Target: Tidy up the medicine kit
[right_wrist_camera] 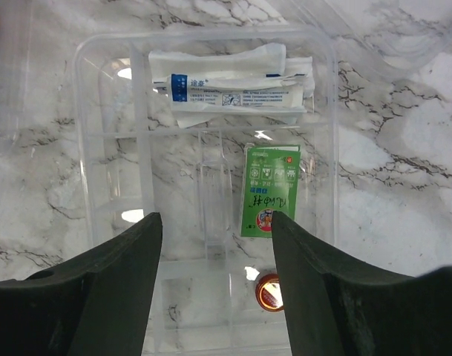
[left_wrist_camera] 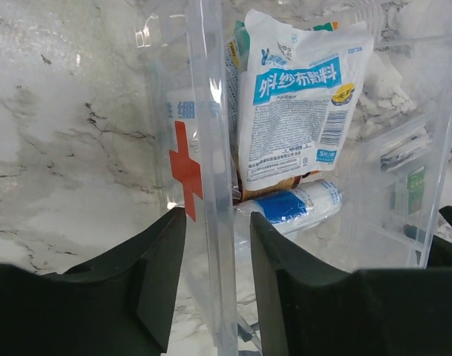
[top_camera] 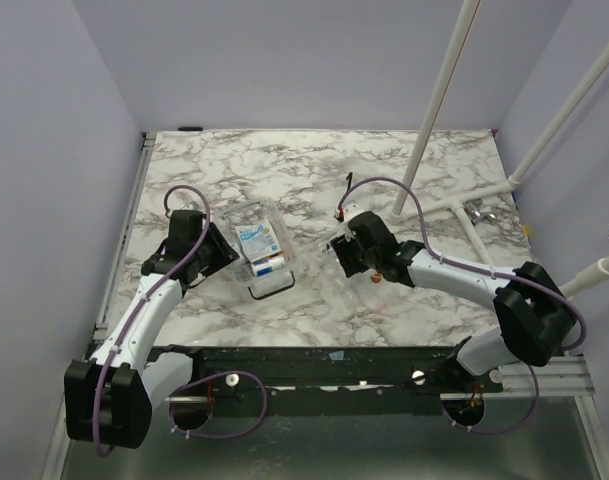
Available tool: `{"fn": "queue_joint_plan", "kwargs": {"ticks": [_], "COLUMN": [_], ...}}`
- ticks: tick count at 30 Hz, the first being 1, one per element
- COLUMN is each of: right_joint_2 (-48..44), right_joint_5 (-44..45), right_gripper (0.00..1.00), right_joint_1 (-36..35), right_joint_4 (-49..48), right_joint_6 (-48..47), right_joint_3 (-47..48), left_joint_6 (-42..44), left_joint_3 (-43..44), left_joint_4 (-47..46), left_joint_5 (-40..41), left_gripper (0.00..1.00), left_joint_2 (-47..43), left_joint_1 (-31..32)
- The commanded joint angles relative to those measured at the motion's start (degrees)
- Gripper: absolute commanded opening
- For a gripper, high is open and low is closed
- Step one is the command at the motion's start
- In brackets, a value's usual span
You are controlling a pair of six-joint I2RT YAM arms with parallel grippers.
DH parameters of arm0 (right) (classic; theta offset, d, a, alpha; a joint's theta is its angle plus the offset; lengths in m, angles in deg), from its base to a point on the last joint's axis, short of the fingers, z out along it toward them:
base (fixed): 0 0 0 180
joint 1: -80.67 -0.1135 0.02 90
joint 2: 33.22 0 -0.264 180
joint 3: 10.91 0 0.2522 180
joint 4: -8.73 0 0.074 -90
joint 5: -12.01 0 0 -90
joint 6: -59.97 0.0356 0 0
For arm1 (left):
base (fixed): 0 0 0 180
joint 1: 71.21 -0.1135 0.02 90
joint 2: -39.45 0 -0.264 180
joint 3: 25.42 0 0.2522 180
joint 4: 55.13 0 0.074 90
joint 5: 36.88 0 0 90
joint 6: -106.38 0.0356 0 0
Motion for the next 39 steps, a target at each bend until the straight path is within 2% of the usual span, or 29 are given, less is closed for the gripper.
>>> {"fn": "queue_joint_plan", "kwargs": {"ticks": [1,5,14,20,31,35,39], "right_joint_2": [2.2,3.5,7.0,7.3,8.7,9.0,9.4], "right_joint_5": [-4.1,-5.0,-3.1,-2.7,-1.4,-1.9,-1.6], "right_gripper": [0.62,0.59,0.46,0.37,0.36,0.18,0.14], "right_joint_1": [0.6,0.8,0.8,0.8,0.8,0.8,0.8], "right_joint_4": [-1.2,-1.2,0.1,0.0,0.1,0.2,0.1], "right_joint_6": [-1.4,-1.7,-1.2,-1.1,-0.9,-0.7,-0.5], "right_joint_3": [0.9,1.6,3.6,4.2,3.8,3.7,3.6], "left_joint_6": [4.4,7.7,14.5,17.8,18.9,19.1,19.2], "left_joint_3": [-0.3,-0.7,4.2,3.8,2.2,2.1,2.0], "left_joint_4": [-2.4,-4.4,0.1,1.1,0.5,0.8,1.0], "left_joint_5": [-6.0,-9.1,-9.3,-9.9,-9.4,-9.1,-8.9], "left_gripper": [0.46,0.58,0.68,0.69,0.69,0.69,0.69], "left_joint_2": [-2.6,-6.5,-16.7,-18.6,-18.7,-18.9,-19.0], "left_joint_1": [0.3,0.3,0.3,0.3,0.3,0.3,0.3]}}
